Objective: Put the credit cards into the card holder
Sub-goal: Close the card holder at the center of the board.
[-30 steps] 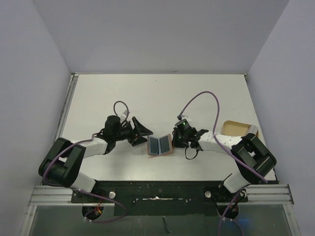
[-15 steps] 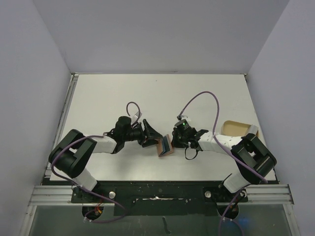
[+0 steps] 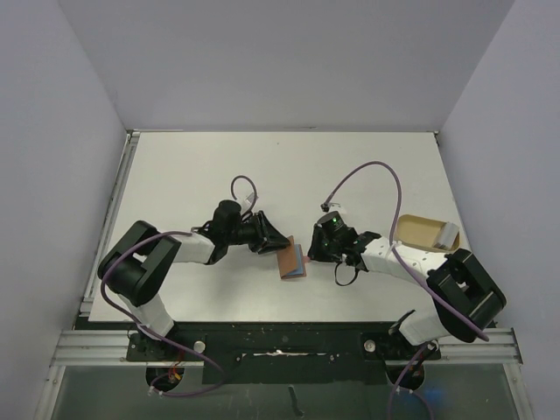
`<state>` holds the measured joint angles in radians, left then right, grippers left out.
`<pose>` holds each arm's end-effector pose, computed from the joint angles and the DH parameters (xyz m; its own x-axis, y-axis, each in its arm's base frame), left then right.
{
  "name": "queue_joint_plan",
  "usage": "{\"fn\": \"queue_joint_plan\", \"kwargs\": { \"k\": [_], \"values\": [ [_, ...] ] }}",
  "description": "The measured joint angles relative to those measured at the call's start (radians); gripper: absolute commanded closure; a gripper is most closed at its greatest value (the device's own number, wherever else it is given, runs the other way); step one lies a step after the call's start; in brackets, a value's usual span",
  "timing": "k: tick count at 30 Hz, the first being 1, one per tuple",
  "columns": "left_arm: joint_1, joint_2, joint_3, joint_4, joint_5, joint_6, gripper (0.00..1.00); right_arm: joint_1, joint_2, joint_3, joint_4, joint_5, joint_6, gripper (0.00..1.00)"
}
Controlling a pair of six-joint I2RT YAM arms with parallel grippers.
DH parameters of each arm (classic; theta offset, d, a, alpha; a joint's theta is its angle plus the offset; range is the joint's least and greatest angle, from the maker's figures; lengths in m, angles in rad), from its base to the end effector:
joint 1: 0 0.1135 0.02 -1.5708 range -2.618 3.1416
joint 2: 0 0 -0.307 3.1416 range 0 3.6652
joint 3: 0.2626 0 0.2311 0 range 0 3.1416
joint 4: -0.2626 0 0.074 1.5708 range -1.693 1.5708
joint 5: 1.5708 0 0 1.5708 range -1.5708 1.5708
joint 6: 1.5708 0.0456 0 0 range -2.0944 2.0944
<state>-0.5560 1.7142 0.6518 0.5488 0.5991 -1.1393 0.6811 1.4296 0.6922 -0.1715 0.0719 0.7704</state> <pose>0.2601 -0.1919 0.1967 -0.9494 -0.2932 -0.1126 -0.0223 0.4205 -0.9070 0.2008 0.1585 0.2175 -0.8533 0.2026 -0.4805 0.0007 0.9219 0.3874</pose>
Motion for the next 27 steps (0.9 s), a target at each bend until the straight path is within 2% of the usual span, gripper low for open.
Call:
{"fn": "queue_joint_plan", "kwargs": {
  "k": [8,21,27],
  "values": [
    [-0.002,0.05,0.025,-0.055,-0.012,0.053,0.93,-0.008,-0.001,-0.023,0.006,-0.008,-0.002,0.83],
    [-0.027,0.069,0.098,-0.225,-0.08,0.152,0.91,-0.008,-0.044,-0.023,0.016,-0.027,-0.001,0.84],
    [-0.039,0.069,0.107,-0.251,-0.107,0.171,0.91,-0.008,-0.053,-0.023,0.023,-0.045,-0.001,0.83]
  ]
}}
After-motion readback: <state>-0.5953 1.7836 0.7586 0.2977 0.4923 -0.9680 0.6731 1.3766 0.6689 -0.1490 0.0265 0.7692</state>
